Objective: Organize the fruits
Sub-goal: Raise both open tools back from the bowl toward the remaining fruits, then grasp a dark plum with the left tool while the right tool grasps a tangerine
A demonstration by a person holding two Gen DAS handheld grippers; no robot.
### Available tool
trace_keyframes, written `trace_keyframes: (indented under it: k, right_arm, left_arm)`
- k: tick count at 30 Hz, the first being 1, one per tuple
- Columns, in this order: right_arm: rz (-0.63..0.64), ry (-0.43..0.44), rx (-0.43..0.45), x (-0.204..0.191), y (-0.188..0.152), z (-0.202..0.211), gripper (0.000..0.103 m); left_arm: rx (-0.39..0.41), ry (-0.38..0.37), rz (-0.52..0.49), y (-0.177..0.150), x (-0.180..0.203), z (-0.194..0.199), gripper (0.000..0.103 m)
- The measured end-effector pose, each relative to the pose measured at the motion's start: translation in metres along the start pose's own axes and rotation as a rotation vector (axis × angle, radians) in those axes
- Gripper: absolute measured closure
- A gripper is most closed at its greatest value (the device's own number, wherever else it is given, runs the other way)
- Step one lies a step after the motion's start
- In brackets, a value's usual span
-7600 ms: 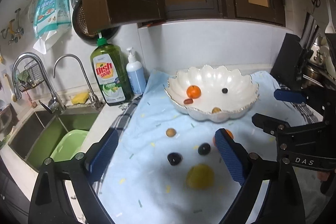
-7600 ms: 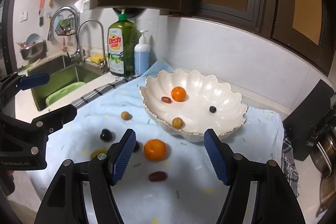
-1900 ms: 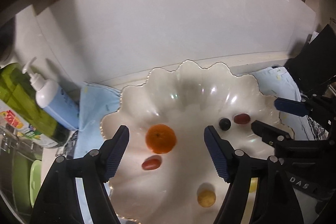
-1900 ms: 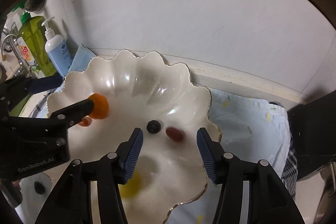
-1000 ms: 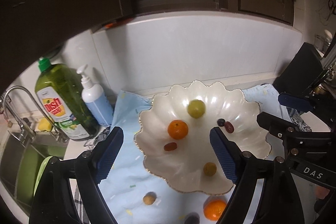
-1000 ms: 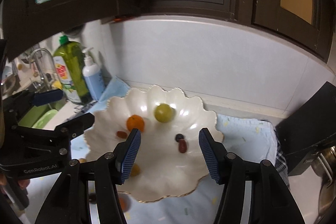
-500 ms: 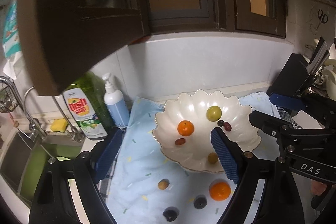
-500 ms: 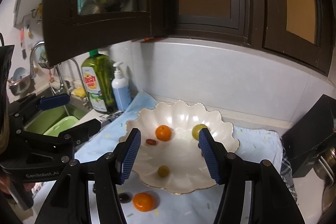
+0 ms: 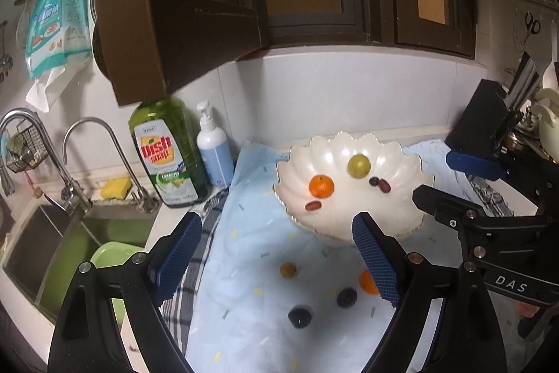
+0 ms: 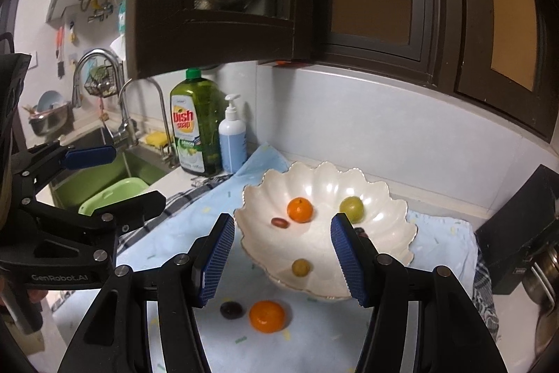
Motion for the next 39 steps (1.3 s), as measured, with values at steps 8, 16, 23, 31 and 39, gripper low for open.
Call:
trace_keyframes:
  k: [8, 16, 23, 31, 39]
  right_arm:
    - [0.021, -0.003, -0.021, -0.008, -0.023, 0.001, 0.044]
    - [0.055, -0.045, -0.005, -0.011, -0.044, 0.003, 0.044]
    - [0.025, -0.019, -0.065, -0.009, -0.068, -0.008, 0.044]
    - [0.007, -0.015, -0.123, -0.008, -0.089, -0.024, 0.044]
    - [0.003, -0.009, -0.164, -0.005, -0.102, -0.041, 0.044]
  left_arm:
    - [-0.055, -0.009, -0.011, -0.030, 0.005, -0.003, 0.015]
    - [-0.077, 0.010, -0.021, -0.058, 0.011, -0.005, 0.015]
    - [-0.077, 0.020, -0.016, -0.077, 0.017, -0.009, 0.015]
    - [-0.104, 0.029, 0.002, -0.097, 0.019, -0.025, 0.015]
    - [-0.105, 0.036, -0.032, -0.110, 0.027, -0.039, 0.015]
Point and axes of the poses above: each gripper's, at about its wrist camera, not at the fingertips, and z roughly against the way its jaws point, x to its right, y to its top, the point moved 4 cm from there along -z, roughly the way its jaws point, and after that the axes turned 5 degrees about -z, right-handed, at the moved point
